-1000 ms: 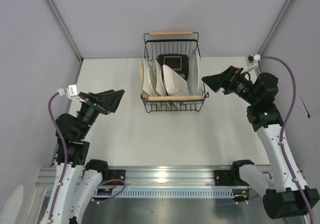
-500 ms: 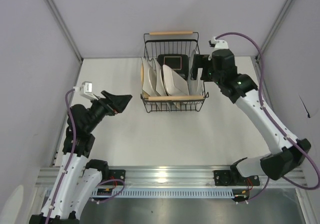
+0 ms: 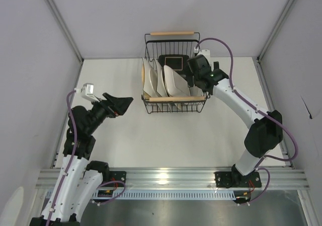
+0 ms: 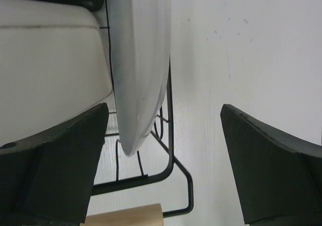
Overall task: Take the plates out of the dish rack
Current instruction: Grab a plate with the right arm
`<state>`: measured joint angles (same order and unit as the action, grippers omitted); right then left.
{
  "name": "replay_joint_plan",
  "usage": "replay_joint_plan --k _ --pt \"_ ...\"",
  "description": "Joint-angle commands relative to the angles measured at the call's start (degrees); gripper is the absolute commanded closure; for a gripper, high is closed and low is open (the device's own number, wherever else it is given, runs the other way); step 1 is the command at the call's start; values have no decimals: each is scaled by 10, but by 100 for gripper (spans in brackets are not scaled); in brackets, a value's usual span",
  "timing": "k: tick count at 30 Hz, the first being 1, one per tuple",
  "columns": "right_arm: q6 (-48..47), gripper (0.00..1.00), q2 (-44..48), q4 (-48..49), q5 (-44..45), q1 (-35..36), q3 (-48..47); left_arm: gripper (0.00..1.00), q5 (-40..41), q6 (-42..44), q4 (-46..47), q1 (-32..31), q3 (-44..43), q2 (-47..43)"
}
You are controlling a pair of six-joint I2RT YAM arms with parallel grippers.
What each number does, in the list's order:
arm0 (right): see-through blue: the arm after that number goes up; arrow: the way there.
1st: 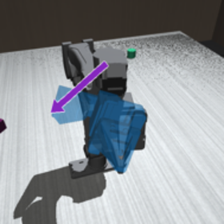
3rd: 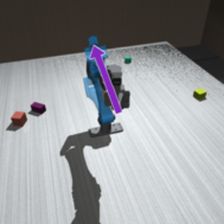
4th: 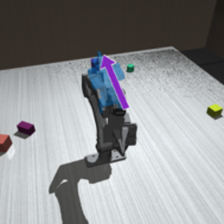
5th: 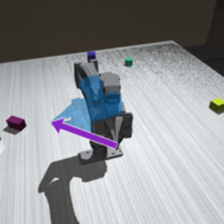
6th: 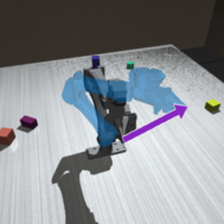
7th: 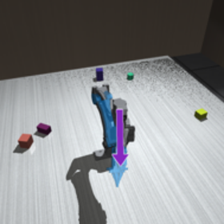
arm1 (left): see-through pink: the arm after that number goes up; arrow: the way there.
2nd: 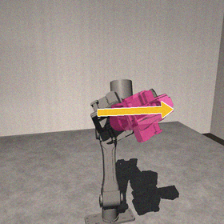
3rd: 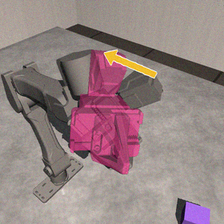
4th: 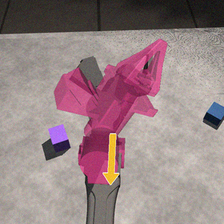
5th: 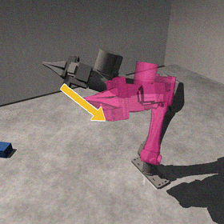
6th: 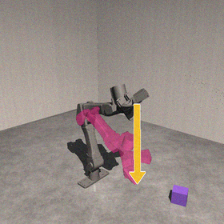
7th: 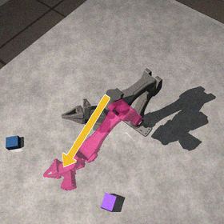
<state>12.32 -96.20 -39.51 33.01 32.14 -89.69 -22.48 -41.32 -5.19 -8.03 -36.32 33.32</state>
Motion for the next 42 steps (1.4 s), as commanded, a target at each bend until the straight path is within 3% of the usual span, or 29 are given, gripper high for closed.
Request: replay_joint_plan --k 1,8,17,28,42 --pt "-4 0 6 44 8 -21 -20 1 2 14 -6 -1 5 -8" --pt "-13 1 -41 78 -56 -52 -22 0 -2 10 -4 -1 6 -11" --pt "-19 9 -87 87 -97 -55 -66 0 -5 9 -9 -1 5 -21" --pt "-43 12 -103 79 -88 -25 -98 0 -6 9 -11 -1 7 -30" --pt "-9 12 -112 72 -81 -30 -113 0 0 19 -23 -1 9 -36"
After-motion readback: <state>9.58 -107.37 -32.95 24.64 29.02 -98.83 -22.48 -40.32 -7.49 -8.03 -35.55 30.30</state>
